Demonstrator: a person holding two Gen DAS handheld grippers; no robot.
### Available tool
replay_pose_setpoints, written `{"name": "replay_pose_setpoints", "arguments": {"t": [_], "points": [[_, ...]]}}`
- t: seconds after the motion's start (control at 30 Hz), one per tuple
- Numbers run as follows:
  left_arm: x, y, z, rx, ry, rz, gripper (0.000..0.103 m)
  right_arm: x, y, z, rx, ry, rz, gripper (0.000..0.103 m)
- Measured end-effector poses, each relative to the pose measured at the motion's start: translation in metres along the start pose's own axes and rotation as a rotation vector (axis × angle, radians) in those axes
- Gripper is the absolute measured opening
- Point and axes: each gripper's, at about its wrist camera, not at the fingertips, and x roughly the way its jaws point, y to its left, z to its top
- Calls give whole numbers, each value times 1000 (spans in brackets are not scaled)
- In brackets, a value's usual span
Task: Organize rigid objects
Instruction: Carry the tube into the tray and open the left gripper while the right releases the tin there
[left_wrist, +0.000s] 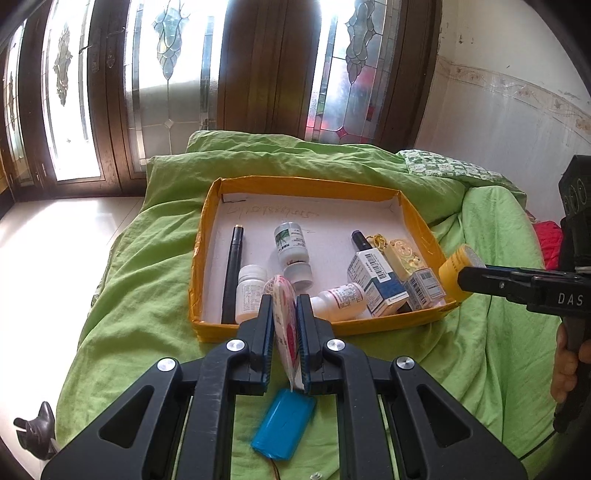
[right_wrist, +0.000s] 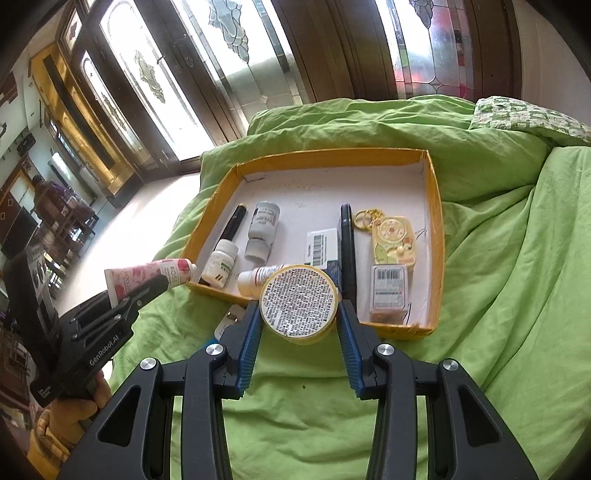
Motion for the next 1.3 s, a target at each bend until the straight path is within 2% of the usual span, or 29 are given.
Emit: {"name": "replay_pose_setpoints", "arguments": {"t": [0.3,0.7,1.07,1.3], "points": [[21,-25,30,55,-8,-33,9,4,-21,29,36,-39,-9,36],[59,-40,42,78,23,-62,9,31,-44,64,53,-44,-39,36],[110,-43,72,38,47,-84,9,74,-71,92,53,9,-92,36],[149,-44,70,39,99,-57,9,102,-85,102,47,23,-115,36]]}}
